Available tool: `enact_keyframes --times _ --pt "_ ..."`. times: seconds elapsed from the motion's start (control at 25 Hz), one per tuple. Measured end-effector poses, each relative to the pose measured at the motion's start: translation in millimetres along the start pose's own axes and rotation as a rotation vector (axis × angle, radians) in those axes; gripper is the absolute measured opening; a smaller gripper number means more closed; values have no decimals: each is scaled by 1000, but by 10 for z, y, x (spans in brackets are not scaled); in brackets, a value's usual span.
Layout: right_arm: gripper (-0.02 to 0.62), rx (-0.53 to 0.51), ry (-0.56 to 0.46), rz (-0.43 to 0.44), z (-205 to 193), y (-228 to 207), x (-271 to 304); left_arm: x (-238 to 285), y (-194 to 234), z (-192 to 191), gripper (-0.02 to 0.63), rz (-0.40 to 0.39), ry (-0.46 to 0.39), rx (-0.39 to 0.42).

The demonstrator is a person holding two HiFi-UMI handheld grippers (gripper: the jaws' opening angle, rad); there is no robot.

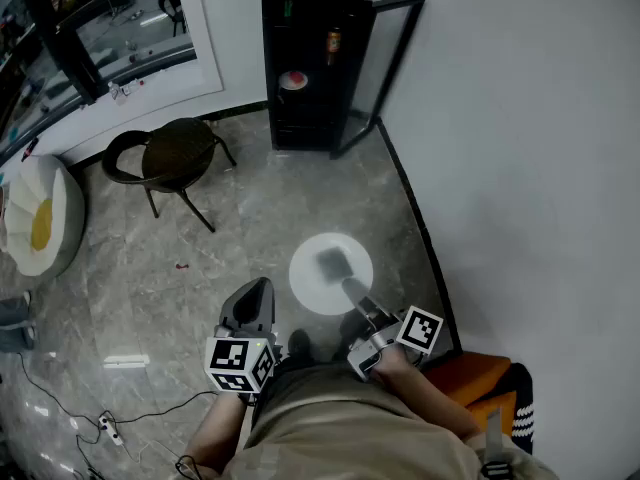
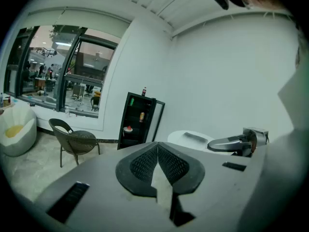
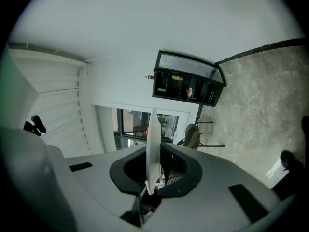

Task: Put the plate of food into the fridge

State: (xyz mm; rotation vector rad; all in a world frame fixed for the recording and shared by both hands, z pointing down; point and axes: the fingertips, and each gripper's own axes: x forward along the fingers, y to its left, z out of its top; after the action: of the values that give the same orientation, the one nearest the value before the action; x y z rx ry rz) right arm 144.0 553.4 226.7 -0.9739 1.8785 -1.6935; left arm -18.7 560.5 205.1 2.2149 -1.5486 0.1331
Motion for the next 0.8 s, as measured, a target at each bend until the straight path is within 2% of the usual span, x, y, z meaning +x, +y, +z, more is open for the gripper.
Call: enact_keyframes --times 0.2,0.36,0.52,0.8 --pt "40 -7 1 -12 -25 -2 13 7 64 42 11 14 -2 7" --pt "40 -47 17 -25 -49 28 79 33 96 150 11 21 -25 44" --pt "40 -33 24 -21 -77 28 131 51 113 111 11 29 -19 68" --pt "40 -98 27 -103 -51 -81 129 118 91 83 11 32 -9 97"
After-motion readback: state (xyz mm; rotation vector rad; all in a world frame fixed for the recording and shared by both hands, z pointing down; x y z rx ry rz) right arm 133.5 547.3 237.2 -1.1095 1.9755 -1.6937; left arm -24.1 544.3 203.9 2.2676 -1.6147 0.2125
